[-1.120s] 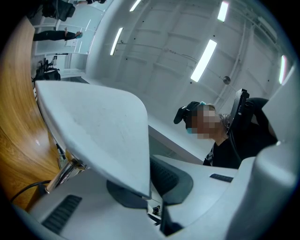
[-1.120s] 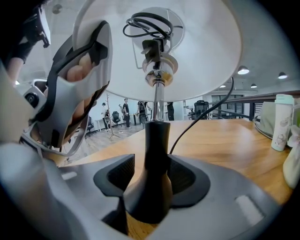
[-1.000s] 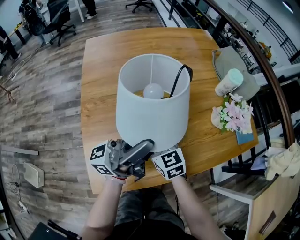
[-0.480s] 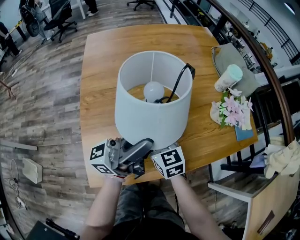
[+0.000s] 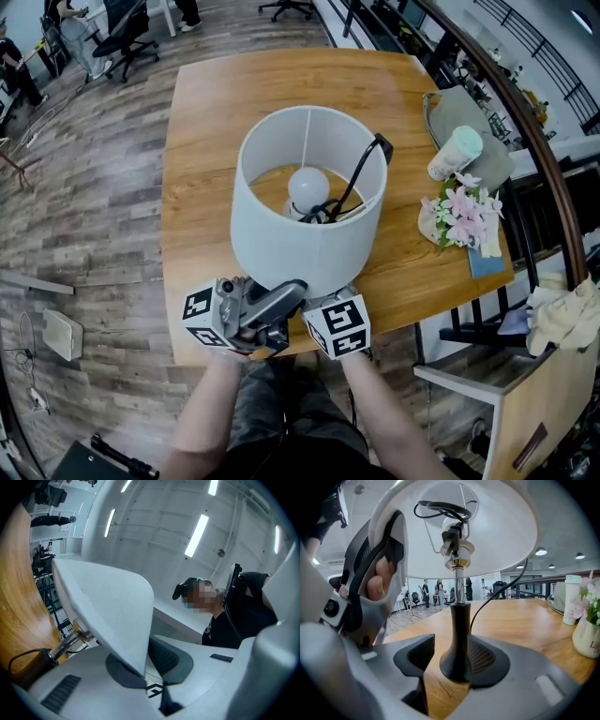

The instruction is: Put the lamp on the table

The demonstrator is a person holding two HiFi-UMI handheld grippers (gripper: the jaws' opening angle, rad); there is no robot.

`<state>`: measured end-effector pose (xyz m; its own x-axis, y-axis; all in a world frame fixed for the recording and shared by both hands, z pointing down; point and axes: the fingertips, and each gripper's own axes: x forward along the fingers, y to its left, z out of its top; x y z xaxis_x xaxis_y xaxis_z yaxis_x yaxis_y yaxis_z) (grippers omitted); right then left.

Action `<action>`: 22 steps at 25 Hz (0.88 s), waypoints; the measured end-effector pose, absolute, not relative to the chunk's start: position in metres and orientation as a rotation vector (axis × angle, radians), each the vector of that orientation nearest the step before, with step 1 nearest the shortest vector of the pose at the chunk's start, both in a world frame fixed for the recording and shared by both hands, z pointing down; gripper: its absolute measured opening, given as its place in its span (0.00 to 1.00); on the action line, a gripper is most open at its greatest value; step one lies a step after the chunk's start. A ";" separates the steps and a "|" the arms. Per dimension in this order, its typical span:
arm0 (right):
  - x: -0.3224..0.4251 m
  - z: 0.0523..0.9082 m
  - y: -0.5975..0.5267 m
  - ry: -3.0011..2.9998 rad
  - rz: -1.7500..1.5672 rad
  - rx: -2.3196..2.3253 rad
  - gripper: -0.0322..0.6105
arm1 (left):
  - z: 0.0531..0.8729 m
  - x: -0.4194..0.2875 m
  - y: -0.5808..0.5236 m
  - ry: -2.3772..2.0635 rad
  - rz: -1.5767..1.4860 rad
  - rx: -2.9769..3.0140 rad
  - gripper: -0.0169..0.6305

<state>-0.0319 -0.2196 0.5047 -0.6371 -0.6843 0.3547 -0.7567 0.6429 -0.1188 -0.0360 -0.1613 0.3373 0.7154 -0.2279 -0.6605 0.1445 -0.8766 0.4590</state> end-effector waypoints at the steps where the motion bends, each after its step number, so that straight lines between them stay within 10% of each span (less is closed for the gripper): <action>1: -0.032 0.505 -0.218 -2.587 0.374 1.162 0.38 | 0.338 -0.036 -0.160 -0.065 -1.030 2.430 0.03; 22: -0.024 0.510 -0.192 -2.578 0.373 1.147 0.38 | 0.360 -0.040 -0.142 -0.148 -1.063 2.368 0.09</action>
<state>-0.0242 -0.1916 0.5100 -0.6389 -0.6761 0.3671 -0.7524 0.6485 -0.1151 -0.0404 -0.1421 0.3601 0.6834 -0.3072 -0.6622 0.1142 -0.8510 0.5126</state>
